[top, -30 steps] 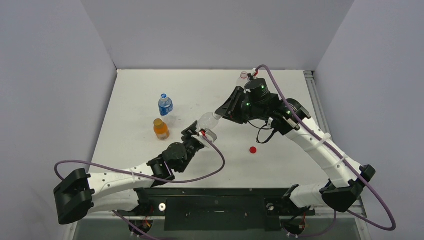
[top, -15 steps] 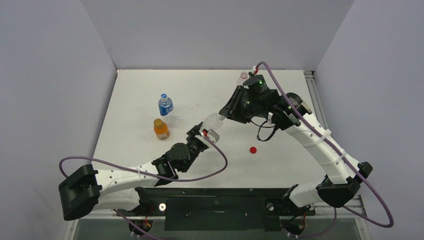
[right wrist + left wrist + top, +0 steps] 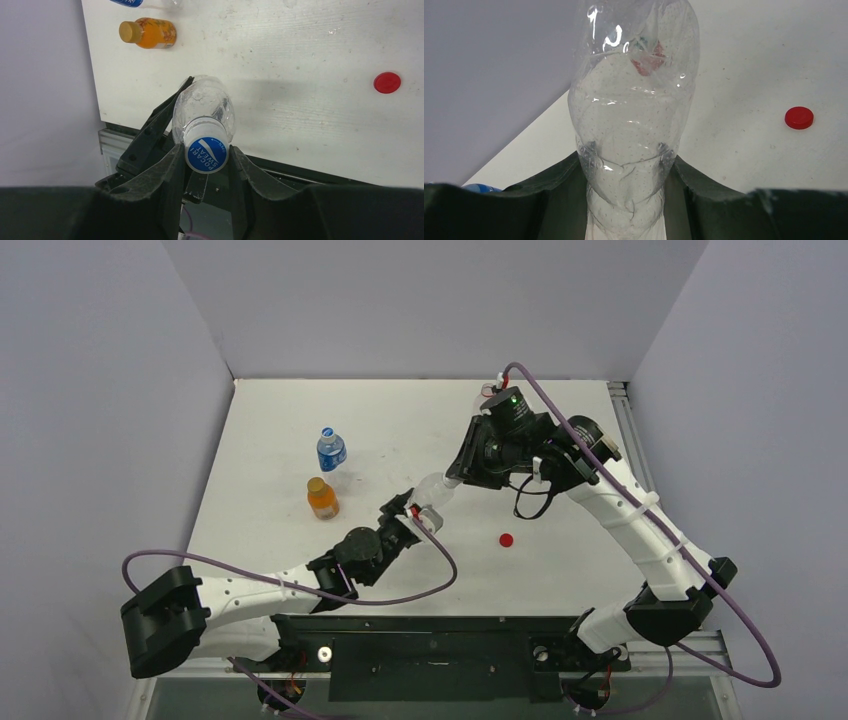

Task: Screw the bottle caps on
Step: Screw the bottle cap onto the plastic bottle.

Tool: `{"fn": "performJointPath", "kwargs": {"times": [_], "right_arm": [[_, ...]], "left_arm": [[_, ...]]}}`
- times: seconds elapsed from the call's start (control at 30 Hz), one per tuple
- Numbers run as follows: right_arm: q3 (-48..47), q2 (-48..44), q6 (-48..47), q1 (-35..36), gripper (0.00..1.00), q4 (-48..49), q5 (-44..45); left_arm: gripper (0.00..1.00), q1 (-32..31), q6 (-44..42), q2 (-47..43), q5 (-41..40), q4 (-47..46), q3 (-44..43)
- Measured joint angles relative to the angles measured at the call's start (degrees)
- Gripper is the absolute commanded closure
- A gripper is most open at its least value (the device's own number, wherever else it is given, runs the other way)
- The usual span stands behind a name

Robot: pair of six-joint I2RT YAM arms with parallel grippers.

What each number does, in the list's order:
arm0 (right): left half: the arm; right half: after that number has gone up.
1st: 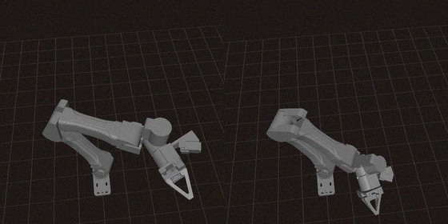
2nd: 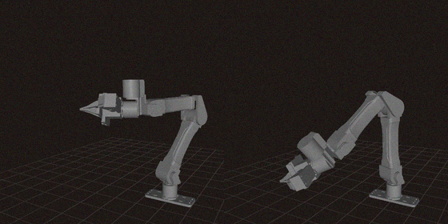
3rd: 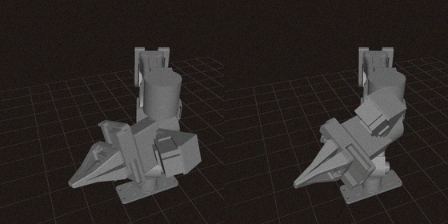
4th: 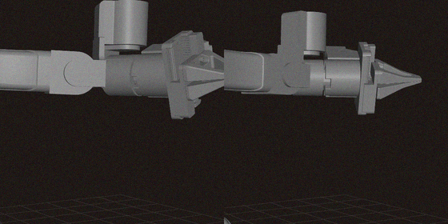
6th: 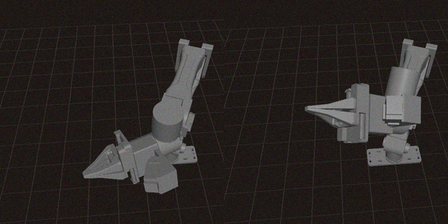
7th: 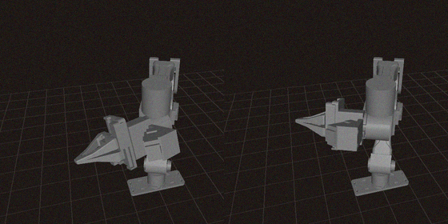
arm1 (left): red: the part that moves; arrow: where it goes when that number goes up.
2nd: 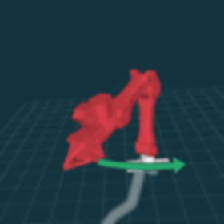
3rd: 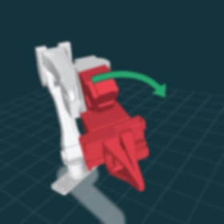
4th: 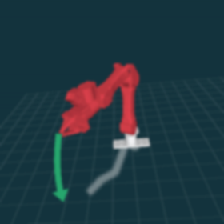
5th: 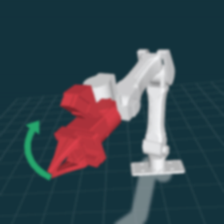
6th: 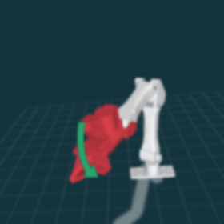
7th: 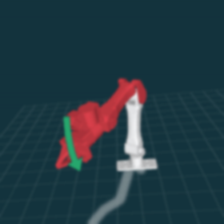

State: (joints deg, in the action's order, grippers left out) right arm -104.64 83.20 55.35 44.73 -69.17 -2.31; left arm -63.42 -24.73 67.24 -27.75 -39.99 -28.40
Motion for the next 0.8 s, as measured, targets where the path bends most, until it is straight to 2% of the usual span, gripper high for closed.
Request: {"fn": "performJointPath", "kwargs": {"times": [0.23,0.5,0.8], "right_arm": [[-0.04,0.07,-1.38,0.07,0.86,-1.29,-0.04],[-0.02,0.07,-1.62,0.11,0.78,-1.16,-0.04],[-0.26,1.11,-1.97,0.28,0.74,-1.75,1.44]], "left_arm": [[1.00,-0.20,0.04,0.09,1.22,-0.02,0.42],[1.00,-0.24,1.57,0.15,1.38,0.04,0.42],[1.00,-0.37,6.38,2.27,1.64,-0.85,0.42]]}}
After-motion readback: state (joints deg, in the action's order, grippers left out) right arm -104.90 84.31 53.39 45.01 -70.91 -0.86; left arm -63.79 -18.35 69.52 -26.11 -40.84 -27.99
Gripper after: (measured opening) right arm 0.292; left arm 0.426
